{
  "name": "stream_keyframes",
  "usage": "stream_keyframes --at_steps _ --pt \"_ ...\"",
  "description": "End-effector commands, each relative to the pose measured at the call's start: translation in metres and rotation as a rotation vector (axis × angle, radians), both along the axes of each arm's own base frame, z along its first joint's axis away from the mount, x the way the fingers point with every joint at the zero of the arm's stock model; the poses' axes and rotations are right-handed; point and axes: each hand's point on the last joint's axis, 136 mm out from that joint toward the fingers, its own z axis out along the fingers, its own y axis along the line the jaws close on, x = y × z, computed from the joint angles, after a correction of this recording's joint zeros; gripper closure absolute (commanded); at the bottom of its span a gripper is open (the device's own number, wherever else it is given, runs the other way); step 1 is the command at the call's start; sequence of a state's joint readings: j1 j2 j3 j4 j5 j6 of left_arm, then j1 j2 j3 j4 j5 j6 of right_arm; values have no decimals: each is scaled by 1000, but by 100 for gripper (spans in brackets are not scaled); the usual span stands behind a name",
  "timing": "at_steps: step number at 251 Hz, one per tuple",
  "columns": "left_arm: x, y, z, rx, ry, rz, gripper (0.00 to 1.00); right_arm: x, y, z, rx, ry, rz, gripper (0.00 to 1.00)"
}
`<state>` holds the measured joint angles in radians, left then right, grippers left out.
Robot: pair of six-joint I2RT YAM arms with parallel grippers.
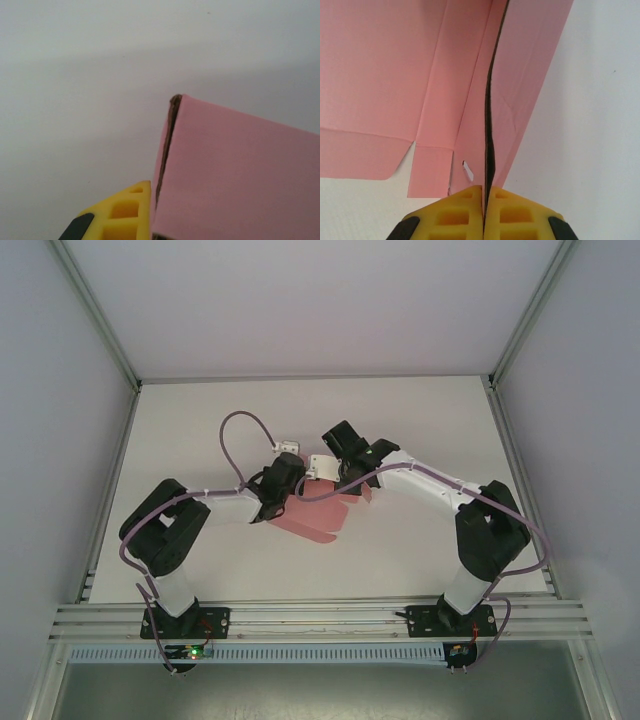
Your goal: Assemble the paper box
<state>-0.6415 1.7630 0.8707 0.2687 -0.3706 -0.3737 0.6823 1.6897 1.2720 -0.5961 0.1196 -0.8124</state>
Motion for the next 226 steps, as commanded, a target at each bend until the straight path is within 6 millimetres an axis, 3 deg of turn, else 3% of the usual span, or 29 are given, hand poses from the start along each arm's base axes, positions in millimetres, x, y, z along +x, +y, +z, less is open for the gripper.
stream_keyframes --at_steps 1,41,69,104,133,178,206,226 --pt "-4 76 -14 244 18 324 100 -40 -17 -5 -8 161 -10 100" --pt "-9 84 -18 285 46 364 100 -40 -18 -4 4 160 -22 100" --pt "-7 57 -27 168 43 221 100 -39 -15 -6 21 145 -15 100" --pt "-9 23 -25 15 11 43 100 -37 -9 2 82 102 0 81" --pt "-11 9 -13 -22 -36 -62 100 -36 -9 33 173 24 -3 72" --pt "-16 -1 12 -57 -103 -161 100 -53 -11 97 374 -89 39 34" --pt "-23 -6 31 -74 -163 -224 100 -53 -15 132 484 -210 32 21" --pt "-32 -8 46 -102 -212 -273 100 -47 -19 145 543 -273 -8 13"
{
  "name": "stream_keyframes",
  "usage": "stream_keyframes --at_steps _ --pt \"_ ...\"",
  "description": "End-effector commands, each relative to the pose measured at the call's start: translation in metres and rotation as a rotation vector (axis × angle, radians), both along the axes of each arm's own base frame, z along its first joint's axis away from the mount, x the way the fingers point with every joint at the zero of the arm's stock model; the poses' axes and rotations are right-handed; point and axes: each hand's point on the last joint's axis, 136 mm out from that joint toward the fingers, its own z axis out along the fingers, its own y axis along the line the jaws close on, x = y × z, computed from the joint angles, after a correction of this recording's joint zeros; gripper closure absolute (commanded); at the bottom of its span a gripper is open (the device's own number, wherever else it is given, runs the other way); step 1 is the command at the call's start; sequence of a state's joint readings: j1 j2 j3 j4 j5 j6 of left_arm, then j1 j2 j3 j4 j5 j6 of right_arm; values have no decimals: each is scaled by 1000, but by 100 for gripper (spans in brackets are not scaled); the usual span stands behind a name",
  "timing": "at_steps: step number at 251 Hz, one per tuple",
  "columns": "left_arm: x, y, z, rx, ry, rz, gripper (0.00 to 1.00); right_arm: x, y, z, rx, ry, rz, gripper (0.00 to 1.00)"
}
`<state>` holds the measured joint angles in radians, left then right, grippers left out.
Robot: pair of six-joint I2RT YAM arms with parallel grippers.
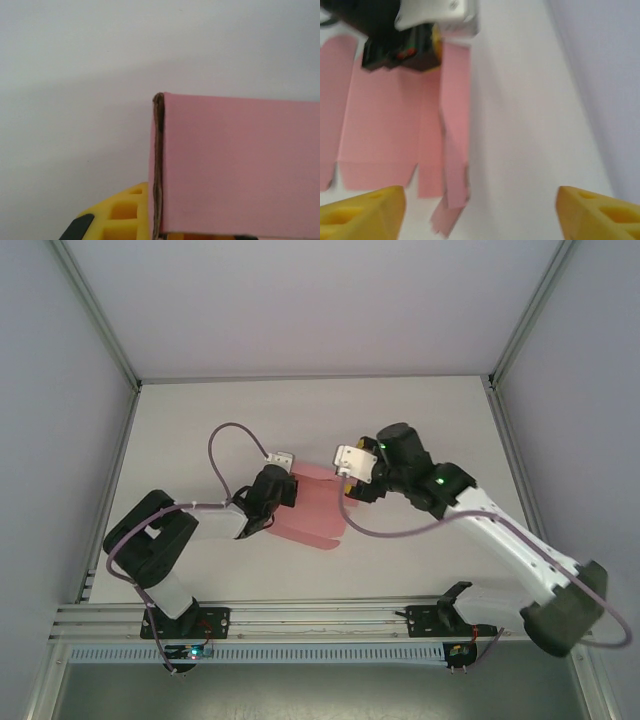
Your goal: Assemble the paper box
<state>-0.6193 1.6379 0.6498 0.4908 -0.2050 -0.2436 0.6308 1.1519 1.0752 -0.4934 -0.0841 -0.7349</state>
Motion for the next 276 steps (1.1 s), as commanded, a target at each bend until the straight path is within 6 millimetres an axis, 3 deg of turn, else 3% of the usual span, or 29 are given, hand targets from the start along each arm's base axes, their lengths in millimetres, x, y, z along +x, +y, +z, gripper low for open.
stream_keyframes --at_steps 1,40,99,122,150,186,276 --pt "-2 -8 42 -60 -138 -88 100 6 3 12 113 -43 -26 14" --pt "-27 -13 73 -126 -226 -202 100 2 11 6 143 16 -3 14" --pt "-78 -26 114 -234 -342 -436 100 18 27 12 241 148 -92 14" --pt "-98 -33 132 -288 -366 -533 100 33 24 4 229 194 -186 14" --pt "-115 -37 151 -336 -393 -605 100 46 18 -19 170 260 -251 15" --pt "-100 -27 156 -315 -382 -501 100 34 41 -39 146 378 -173 20" --pt "-41 -24 151 -311 -302 -246 100 10 91 -41 228 472 -27 20"
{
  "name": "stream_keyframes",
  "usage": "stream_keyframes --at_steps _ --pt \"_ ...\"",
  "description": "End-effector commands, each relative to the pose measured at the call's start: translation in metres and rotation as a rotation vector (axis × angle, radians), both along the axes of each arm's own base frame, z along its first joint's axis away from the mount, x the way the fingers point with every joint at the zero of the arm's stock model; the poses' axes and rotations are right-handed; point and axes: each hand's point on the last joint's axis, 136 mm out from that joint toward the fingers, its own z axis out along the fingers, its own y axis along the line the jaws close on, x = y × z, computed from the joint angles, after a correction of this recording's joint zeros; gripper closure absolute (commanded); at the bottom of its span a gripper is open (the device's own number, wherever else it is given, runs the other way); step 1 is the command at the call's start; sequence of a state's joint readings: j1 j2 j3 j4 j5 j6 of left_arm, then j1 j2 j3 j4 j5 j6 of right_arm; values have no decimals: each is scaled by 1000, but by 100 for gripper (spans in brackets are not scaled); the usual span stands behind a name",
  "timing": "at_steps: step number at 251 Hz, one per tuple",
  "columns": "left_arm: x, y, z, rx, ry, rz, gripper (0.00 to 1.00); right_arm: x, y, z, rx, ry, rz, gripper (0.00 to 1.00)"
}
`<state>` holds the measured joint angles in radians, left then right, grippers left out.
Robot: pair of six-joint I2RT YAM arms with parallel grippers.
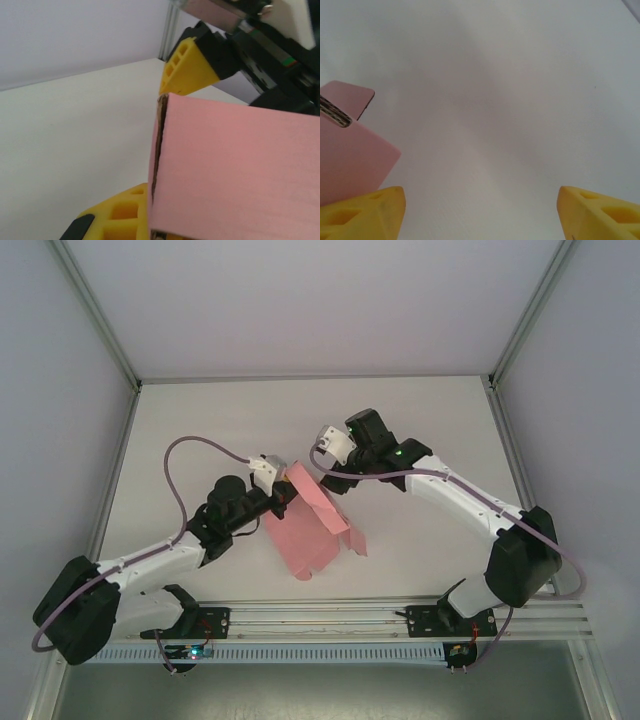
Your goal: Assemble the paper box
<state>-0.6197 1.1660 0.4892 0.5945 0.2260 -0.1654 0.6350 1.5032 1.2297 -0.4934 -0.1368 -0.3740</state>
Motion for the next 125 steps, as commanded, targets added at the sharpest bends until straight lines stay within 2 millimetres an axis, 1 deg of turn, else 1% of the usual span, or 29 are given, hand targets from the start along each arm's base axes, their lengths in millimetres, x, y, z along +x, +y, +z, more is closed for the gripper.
stream_keyframes --at_steps 1,40,55,65,78,89,99,107,125 --pt "37 12 13 -30 16 187 100 -32 48 20 167 85 154 20" --pt "58 18 10 -35 67 313 100 -34 66 28 247 99 188 21" --pt "62 19 10 -34 78 340 100 -33 68 27 256 100 182 21" --pt "61 17 11 -26 70 320 100 -28 63 24 229 84 153 20" --pt "55 12 13 -17 46 269 100 -15 48 22 171 36 74 20" --pt "46 9 10 13 28 219 100 -1 28 22 115 -13 -18 19" --pt "41 11 5 42 30 208 100 13 2 26 63 -67 -122 18" --pt "38 16 0 66 42 223 100 21 -22 31 32 -103 -195 17" --pt "34 31 -14 126 71 271 100 35 -74 51 -13 -198 -361 14"
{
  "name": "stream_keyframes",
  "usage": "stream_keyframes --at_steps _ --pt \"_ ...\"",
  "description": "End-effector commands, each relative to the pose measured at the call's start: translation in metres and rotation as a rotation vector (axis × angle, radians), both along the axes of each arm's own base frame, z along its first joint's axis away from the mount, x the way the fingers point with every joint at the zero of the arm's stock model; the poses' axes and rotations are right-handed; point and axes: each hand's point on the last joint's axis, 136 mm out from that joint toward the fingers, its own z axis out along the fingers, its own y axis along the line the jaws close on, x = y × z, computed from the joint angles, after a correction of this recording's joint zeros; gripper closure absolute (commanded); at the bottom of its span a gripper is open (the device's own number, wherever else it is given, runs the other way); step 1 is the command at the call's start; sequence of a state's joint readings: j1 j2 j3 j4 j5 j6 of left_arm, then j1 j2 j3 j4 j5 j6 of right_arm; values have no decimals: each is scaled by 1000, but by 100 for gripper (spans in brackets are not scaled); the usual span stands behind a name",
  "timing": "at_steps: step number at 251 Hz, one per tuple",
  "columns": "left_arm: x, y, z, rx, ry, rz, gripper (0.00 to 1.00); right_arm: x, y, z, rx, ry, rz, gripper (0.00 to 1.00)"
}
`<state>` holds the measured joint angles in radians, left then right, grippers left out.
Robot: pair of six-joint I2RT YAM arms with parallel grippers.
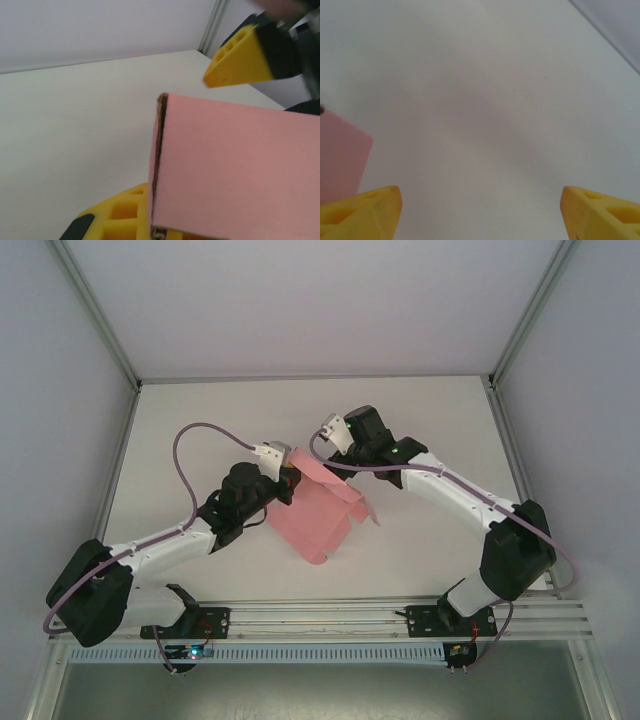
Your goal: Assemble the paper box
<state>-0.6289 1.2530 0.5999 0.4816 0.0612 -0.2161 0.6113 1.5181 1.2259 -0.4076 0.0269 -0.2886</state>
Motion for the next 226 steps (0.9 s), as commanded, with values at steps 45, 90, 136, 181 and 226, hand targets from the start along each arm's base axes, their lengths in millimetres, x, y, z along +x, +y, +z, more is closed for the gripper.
stream_keyframes --at_steps 45,90,136,181,226 --pt "-18 39 -23 90 13 107 100 -35 -74 97 82 -247 -45 11" --pt "-23 37 -19 86 23 81 100 -121 -13 113 238 -282 507 10" --pt "-23 35 -14 82 23 71 100 -128 0 90 107 -265 555 10" --pt "-22 35 -10 78 25 78 100 -130 5 62 18 -155 602 11" --pt "-22 30 -4 62 42 63 100 -127 13 41 -81 -133 626 12"
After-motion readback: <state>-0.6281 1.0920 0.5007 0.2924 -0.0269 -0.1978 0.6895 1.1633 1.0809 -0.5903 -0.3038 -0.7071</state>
